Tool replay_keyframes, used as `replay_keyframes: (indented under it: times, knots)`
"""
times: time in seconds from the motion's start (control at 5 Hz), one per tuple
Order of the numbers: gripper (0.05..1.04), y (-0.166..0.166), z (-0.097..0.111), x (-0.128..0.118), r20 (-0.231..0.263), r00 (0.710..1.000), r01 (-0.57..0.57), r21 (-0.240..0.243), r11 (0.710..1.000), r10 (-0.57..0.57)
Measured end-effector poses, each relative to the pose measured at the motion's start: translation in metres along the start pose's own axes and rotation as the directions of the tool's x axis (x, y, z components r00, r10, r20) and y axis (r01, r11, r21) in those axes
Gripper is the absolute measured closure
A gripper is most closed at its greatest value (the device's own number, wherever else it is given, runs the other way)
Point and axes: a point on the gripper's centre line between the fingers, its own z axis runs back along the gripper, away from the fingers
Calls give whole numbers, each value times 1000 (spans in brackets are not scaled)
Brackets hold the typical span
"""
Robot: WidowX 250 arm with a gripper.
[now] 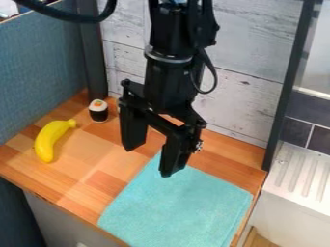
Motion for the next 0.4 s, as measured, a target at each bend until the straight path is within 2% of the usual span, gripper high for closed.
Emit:
replay_keyframes:
  times: [0.2,0.4]
  knots:
    - [83,0,-5,0,-20,1000,-1,0,1000,1]
    - [83,18,2,4,-7,999,-34,8,999,34]
